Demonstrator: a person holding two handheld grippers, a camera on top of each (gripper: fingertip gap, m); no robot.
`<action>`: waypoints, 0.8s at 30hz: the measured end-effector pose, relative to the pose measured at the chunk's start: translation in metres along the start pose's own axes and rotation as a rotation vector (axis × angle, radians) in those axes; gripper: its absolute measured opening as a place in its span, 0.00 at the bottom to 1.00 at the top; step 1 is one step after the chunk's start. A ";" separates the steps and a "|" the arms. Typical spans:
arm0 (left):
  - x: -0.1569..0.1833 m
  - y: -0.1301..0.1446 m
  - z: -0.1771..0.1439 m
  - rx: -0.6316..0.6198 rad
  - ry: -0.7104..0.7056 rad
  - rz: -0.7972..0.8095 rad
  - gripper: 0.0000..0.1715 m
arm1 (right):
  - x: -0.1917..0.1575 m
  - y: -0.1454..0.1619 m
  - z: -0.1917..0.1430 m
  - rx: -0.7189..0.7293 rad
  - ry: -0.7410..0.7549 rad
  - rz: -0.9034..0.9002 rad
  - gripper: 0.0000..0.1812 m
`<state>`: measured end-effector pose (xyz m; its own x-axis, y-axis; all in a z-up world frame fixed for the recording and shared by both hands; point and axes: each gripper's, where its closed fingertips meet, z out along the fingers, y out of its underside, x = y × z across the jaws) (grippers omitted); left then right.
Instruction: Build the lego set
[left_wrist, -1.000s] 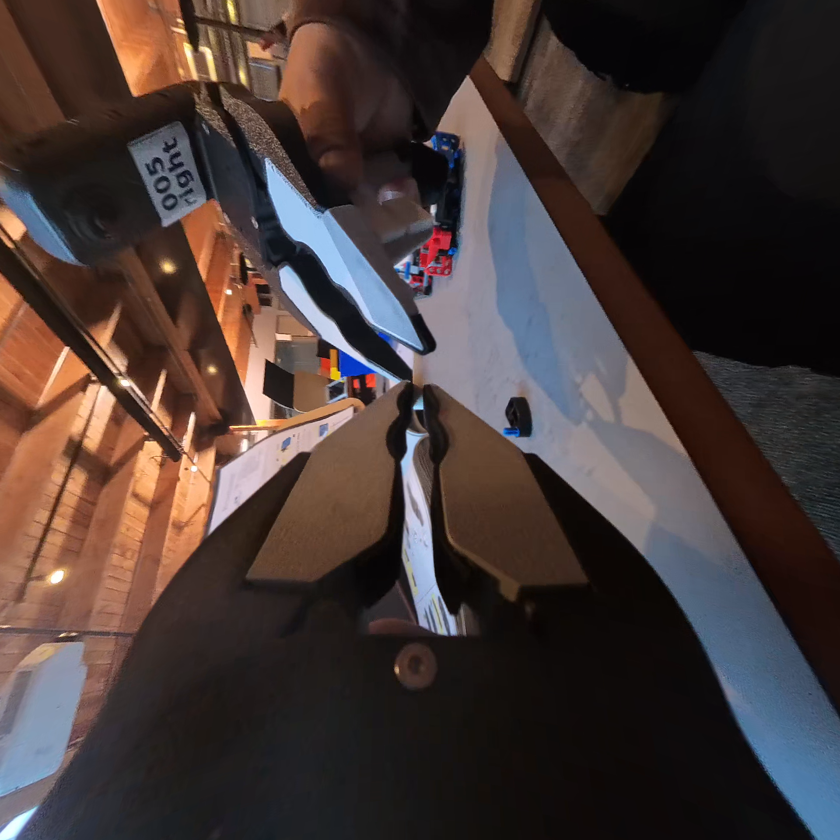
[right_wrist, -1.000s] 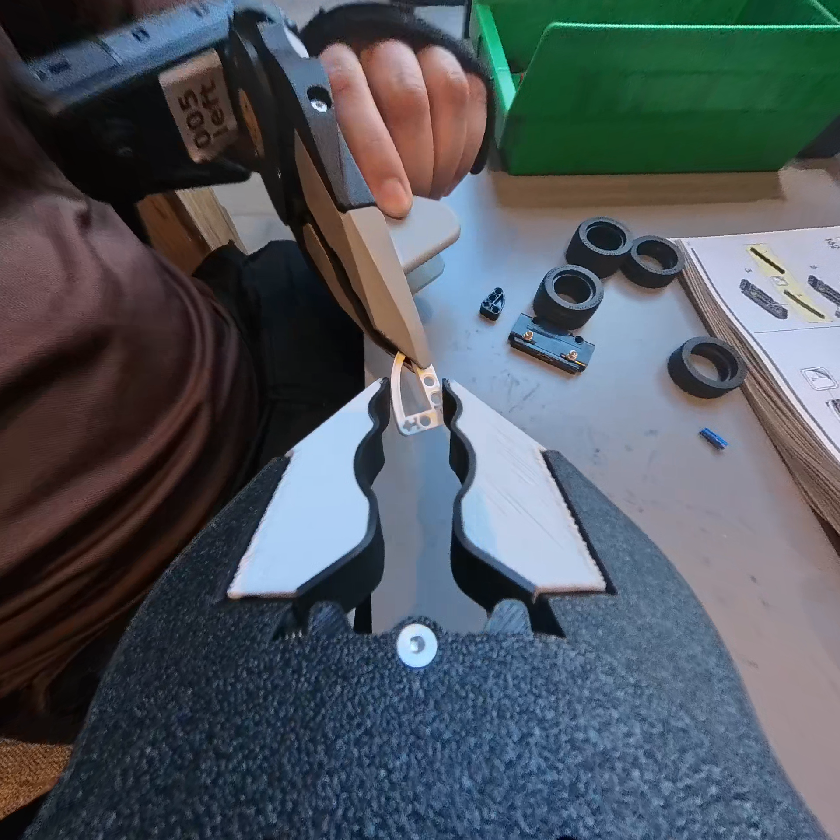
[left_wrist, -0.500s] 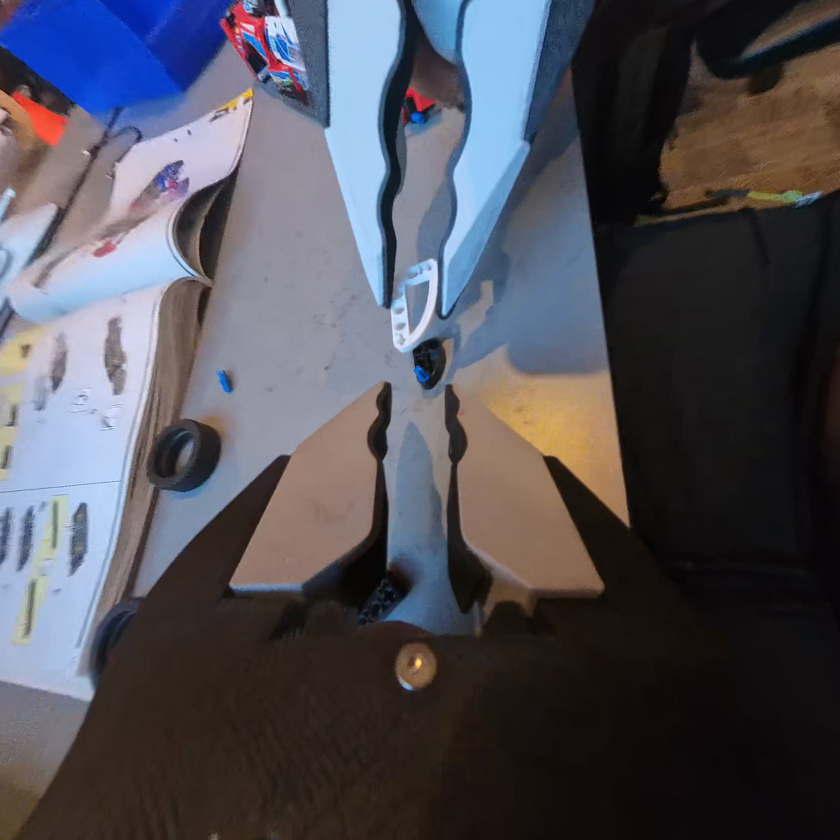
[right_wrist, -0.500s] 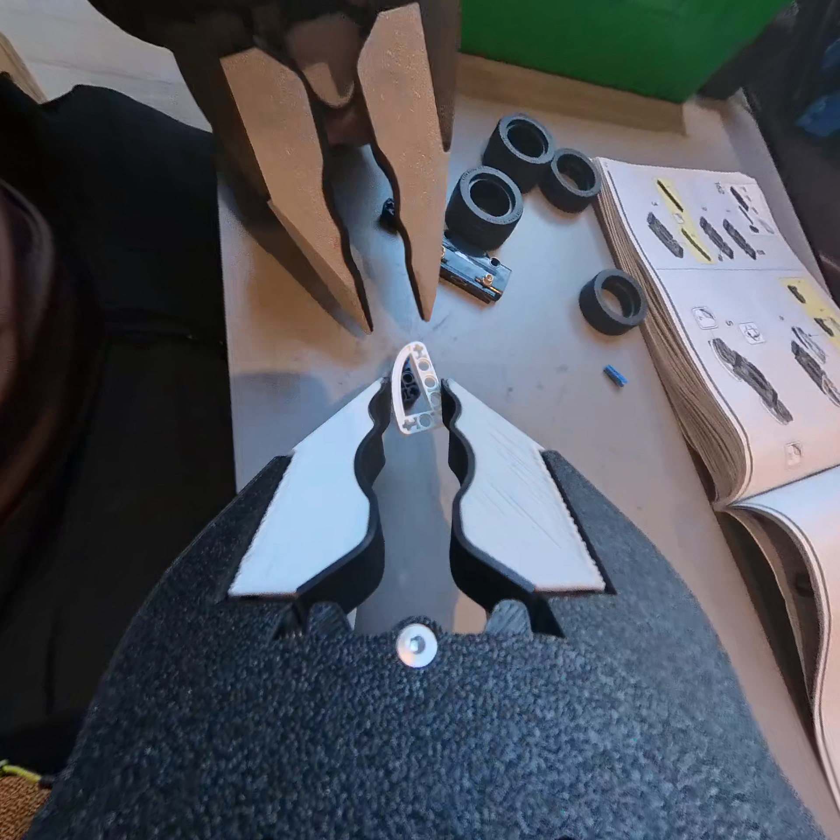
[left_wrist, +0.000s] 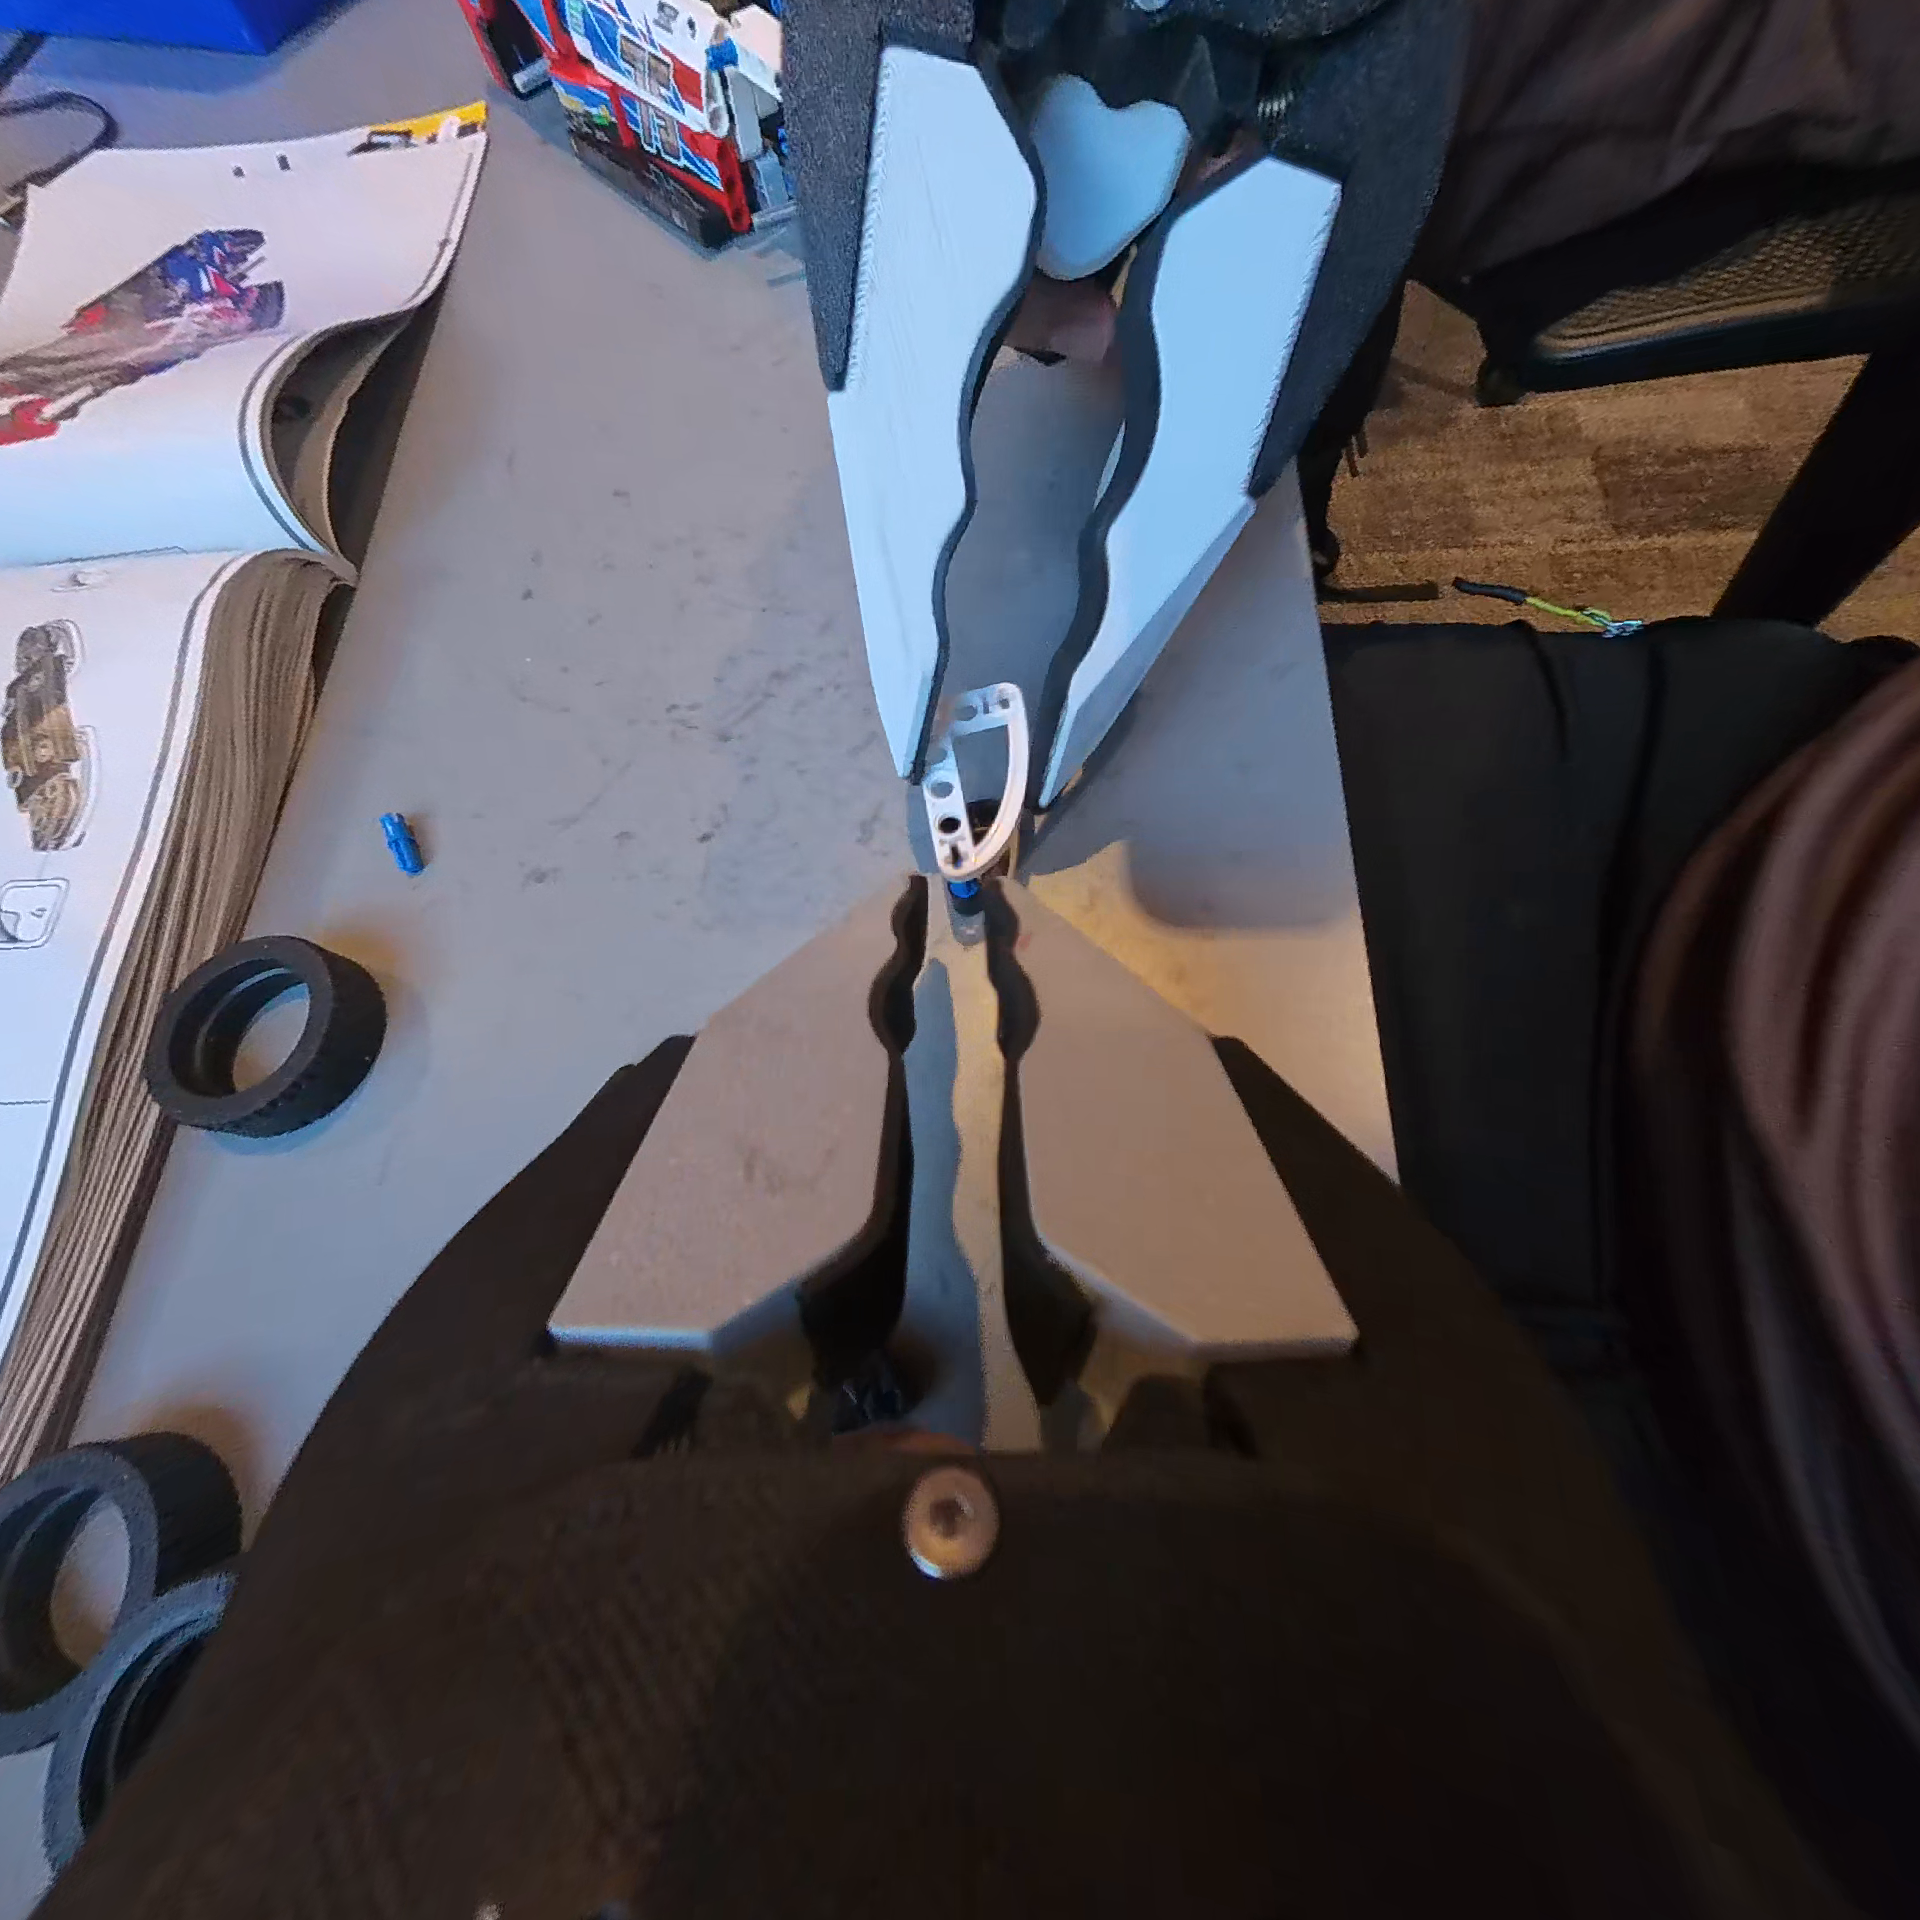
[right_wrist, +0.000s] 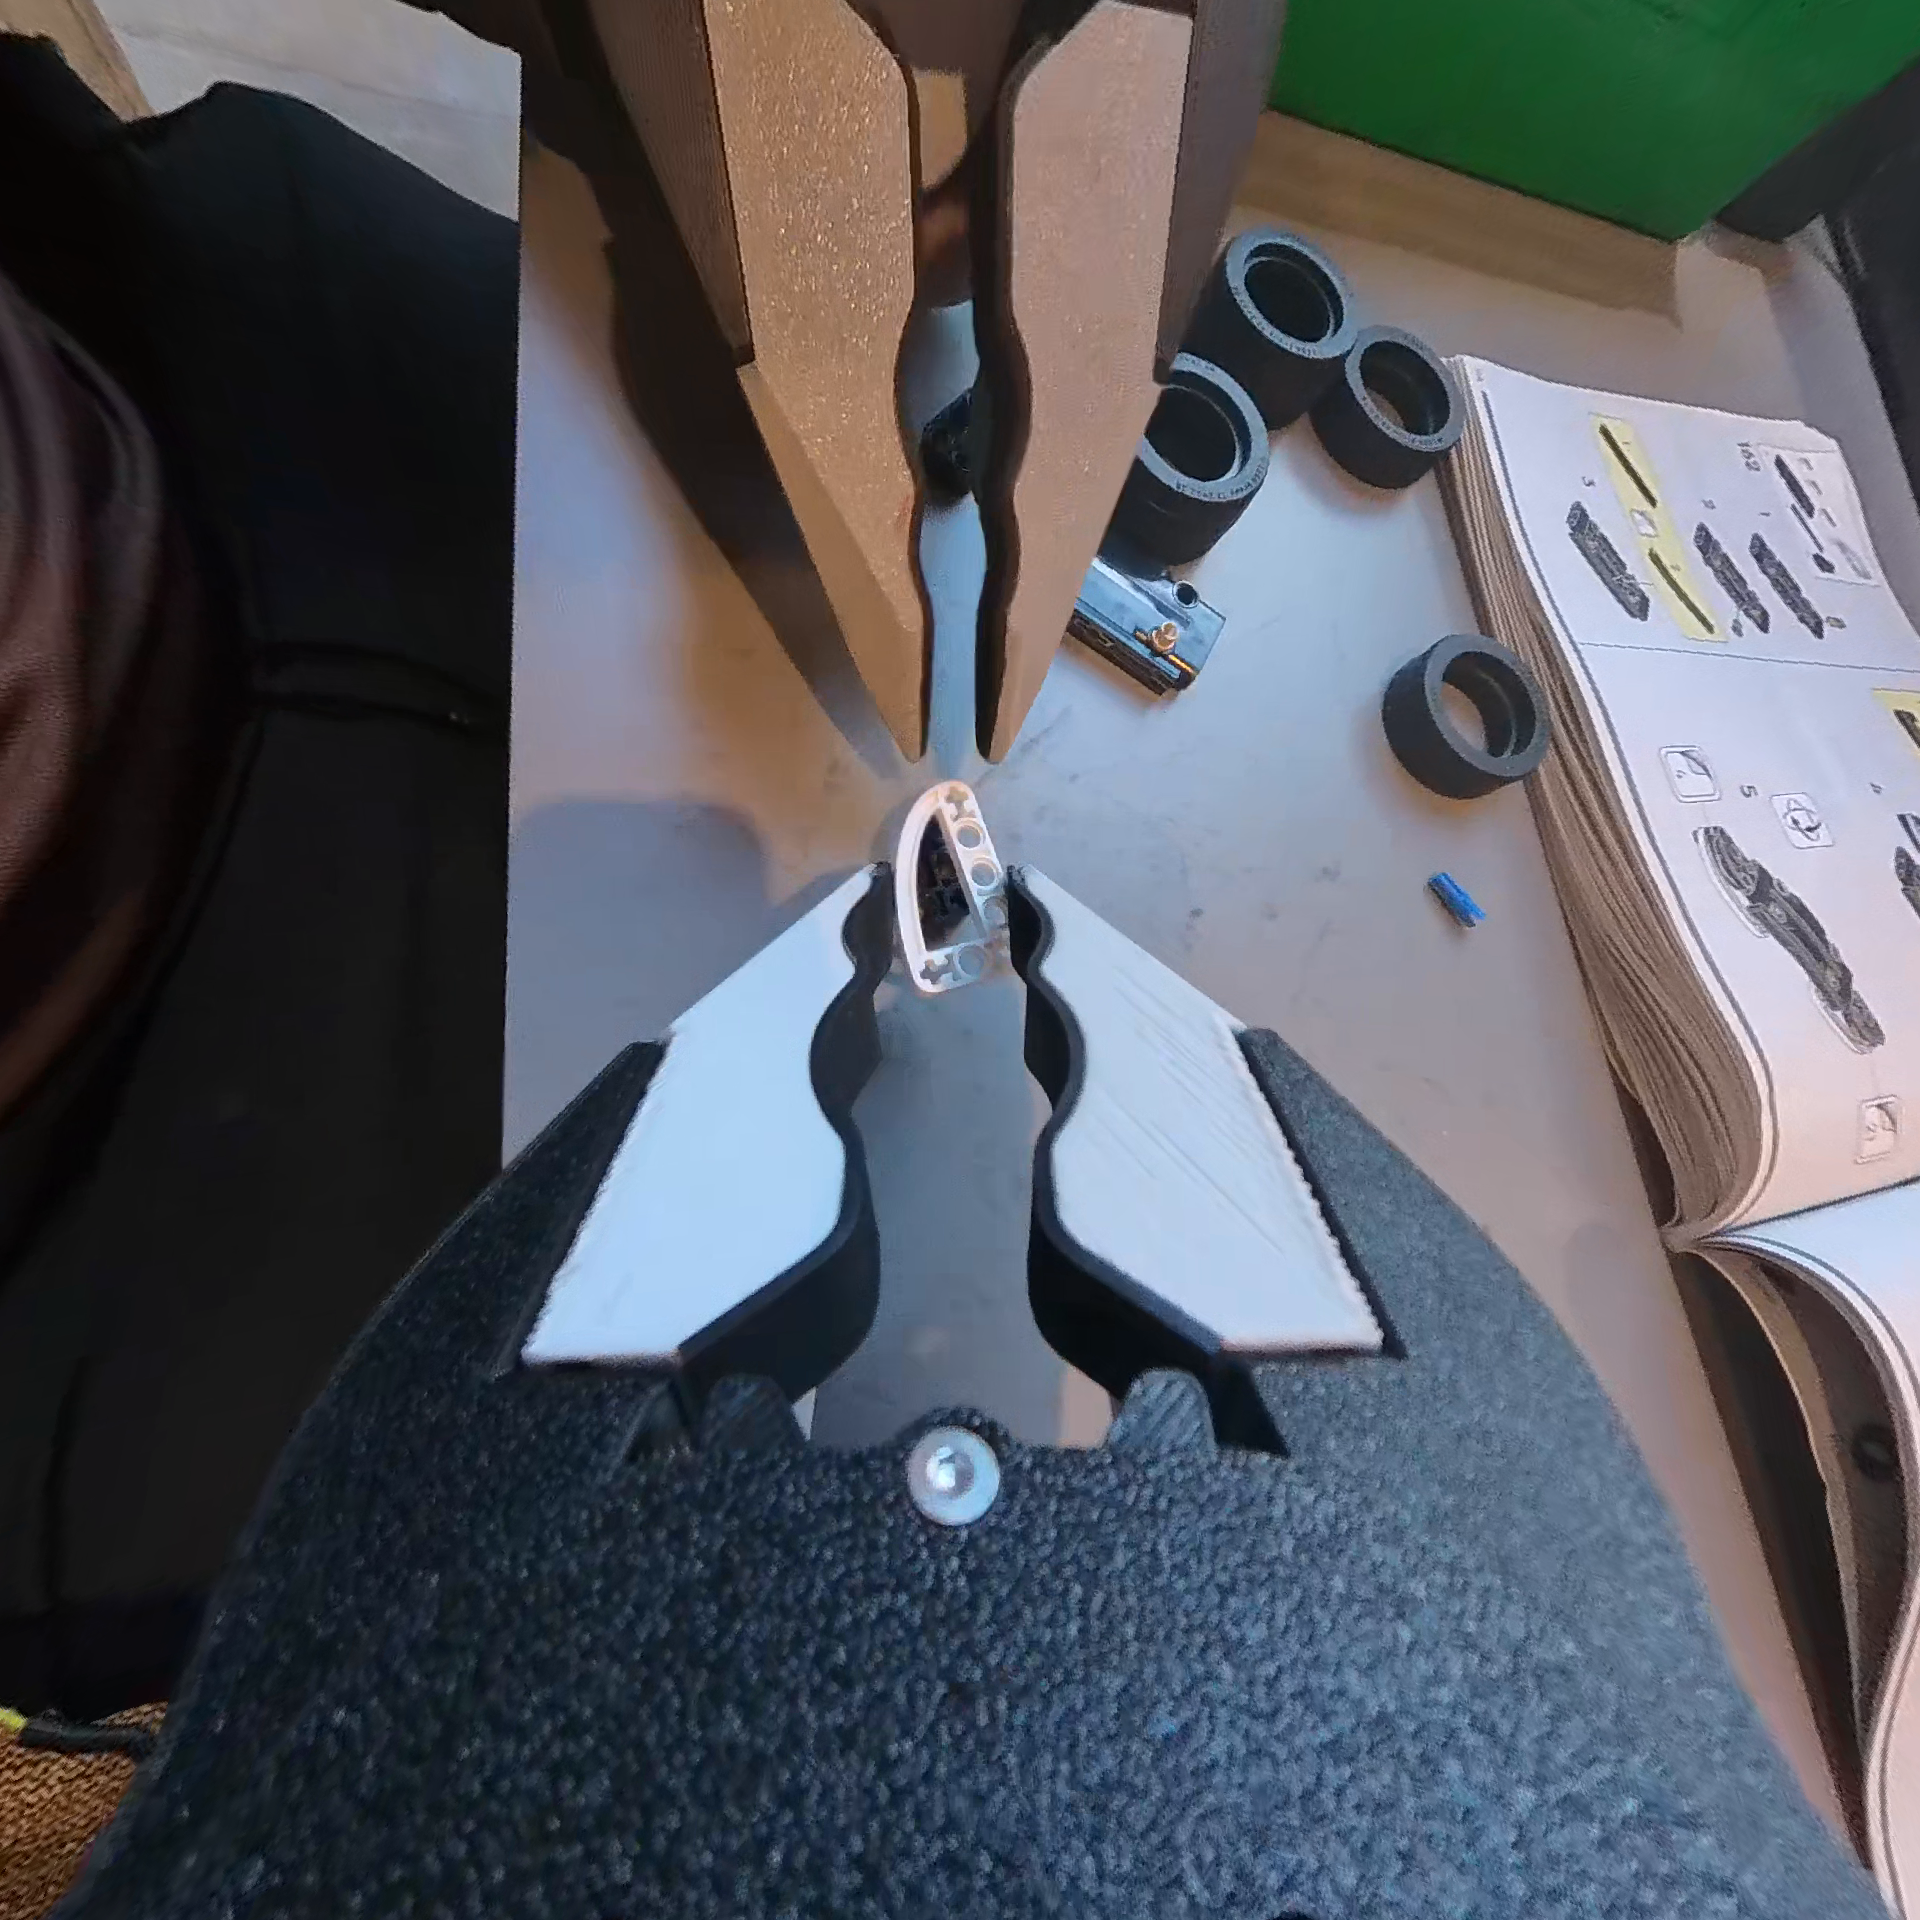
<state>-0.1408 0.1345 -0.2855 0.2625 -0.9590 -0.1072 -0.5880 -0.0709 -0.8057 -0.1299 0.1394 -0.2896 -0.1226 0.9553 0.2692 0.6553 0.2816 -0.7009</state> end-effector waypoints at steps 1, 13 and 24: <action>0.001 0.000 0.001 -0.002 0.007 -0.002 0.05 | -0.001 0.000 0.000 0.002 -0.007 0.001 0.12; 0.002 -0.005 0.007 0.003 0.032 -0.023 0.03 | -0.002 0.002 0.001 -0.008 -0.003 -0.009 0.12; 0.002 -0.004 0.007 -0.006 0.058 -0.044 0.03 | -0.001 0.003 0.001 -0.028 0.012 -0.014 0.12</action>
<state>-0.1321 0.1347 -0.2867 0.2433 -0.9692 -0.0377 -0.5817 -0.1147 -0.8053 -0.1288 0.1394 -0.2927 -0.1232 0.9500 0.2868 0.6740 0.2922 -0.6785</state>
